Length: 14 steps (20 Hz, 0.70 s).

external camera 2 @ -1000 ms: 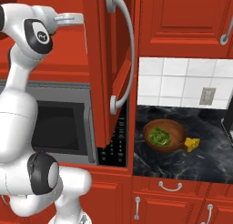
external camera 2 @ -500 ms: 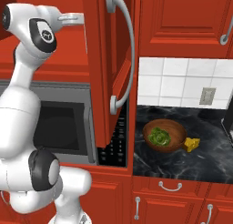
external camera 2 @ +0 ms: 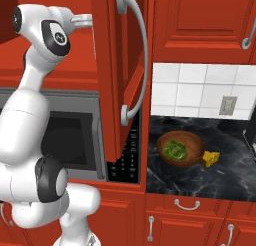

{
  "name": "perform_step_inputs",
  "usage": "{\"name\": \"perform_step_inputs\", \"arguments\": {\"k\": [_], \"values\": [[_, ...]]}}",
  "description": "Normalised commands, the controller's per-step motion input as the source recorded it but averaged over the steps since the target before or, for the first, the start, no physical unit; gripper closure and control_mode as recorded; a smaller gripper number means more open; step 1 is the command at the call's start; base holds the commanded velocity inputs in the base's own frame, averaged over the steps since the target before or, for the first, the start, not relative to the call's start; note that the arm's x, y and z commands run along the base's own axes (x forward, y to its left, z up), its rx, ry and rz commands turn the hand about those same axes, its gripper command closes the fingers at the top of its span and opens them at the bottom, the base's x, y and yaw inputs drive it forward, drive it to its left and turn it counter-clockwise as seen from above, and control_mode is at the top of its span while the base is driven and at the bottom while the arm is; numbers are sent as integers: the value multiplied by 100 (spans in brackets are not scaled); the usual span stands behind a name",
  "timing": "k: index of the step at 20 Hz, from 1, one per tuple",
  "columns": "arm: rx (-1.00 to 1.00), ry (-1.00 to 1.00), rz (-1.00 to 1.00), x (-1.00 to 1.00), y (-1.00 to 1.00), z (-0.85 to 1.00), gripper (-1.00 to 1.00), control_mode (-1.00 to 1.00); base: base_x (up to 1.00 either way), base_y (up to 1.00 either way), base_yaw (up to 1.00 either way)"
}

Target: Pick the cheese from the fridge and the cheese grater from the cabinet and place them next to the salad bowl.

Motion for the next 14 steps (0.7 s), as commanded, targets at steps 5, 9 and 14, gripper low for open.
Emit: {"name": "perform_step_inputs", "arguments": {"k": [5, 9, 14], "values": [[0, 0, 0, 21, -5, -7, -100, -100, 0, 0, 0], [0, 0, 0, 20, -10, -4, -100, -100, 0, 0, 0], [0, 0, 0, 14, -3, 0, -100, -100, 0, 0, 0]]}}
